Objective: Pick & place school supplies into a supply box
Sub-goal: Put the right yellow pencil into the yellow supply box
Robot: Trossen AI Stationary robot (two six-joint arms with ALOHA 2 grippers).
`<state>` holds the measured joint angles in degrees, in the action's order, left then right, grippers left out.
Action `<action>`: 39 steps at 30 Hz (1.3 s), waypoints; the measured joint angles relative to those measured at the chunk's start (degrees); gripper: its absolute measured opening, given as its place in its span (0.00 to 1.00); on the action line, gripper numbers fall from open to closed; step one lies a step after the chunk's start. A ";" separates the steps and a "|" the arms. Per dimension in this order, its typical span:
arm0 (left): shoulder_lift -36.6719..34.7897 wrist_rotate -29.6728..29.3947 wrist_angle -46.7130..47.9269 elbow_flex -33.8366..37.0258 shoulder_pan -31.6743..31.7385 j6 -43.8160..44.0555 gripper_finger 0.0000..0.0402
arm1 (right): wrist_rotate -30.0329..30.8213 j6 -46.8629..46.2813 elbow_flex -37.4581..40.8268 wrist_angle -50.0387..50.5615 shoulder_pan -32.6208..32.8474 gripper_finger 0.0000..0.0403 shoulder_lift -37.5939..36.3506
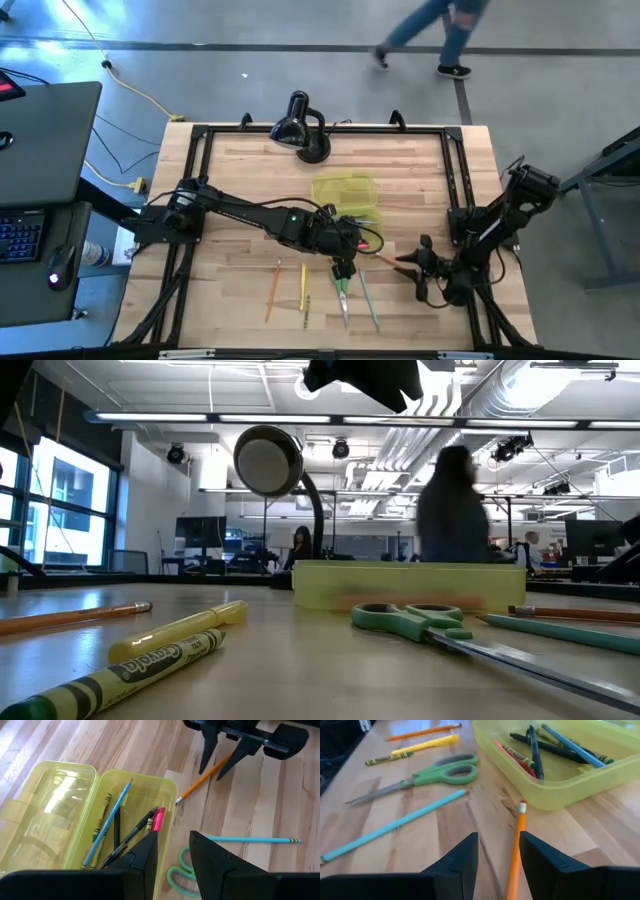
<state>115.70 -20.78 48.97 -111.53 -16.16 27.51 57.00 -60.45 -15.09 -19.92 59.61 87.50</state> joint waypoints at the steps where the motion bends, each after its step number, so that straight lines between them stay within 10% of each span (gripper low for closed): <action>1: 0.00 0.01 0.00 0.00 0.00 -0.02 0.36 | -0.13 -0.08 0.00 0.46 -0.33 0.31 0.00; 22: 0.00 0.05 0.00 0.00 0.00 0.00 0.36 | 0.26 -2.83 -5.14 0.15 -3.52 0.29 17.47; 39: 0.00 0.71 0.01 0.01 0.00 0.21 0.36 | 1.78 -0.11 -11.43 -1.40 -3.31 0.02 22.66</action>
<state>115.70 -20.07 48.98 -111.52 -16.16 27.71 58.78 -60.56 -26.52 -21.32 56.30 110.16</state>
